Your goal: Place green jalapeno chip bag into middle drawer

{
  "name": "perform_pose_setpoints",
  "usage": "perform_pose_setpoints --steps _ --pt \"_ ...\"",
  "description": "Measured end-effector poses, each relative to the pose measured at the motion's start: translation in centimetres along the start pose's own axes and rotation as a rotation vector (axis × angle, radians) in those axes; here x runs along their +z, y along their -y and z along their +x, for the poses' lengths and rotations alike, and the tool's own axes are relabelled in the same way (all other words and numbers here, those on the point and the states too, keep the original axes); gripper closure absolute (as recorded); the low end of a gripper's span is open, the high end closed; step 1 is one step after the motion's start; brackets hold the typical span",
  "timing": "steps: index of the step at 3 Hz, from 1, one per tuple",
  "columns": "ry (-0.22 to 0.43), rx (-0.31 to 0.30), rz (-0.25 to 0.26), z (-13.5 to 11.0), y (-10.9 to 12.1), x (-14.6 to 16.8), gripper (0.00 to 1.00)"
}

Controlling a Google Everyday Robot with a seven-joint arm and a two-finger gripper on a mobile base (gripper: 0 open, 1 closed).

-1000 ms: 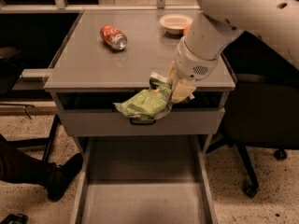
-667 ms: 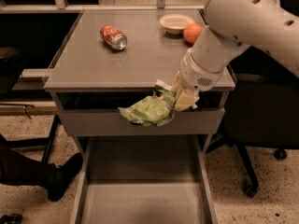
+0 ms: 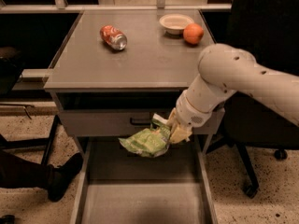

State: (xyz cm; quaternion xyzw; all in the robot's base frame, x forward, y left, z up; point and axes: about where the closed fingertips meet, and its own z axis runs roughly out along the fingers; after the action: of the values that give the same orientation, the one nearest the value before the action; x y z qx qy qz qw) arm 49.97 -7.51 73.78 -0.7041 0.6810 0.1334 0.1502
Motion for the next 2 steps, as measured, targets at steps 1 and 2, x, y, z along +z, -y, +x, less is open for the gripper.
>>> perform_pose_setpoints --steps 1,2 --pt "0.016 0.01 -0.051 0.61 -2.4 2.11 1.0" --pt "0.016 0.01 -0.051 0.61 -2.4 2.11 1.0"
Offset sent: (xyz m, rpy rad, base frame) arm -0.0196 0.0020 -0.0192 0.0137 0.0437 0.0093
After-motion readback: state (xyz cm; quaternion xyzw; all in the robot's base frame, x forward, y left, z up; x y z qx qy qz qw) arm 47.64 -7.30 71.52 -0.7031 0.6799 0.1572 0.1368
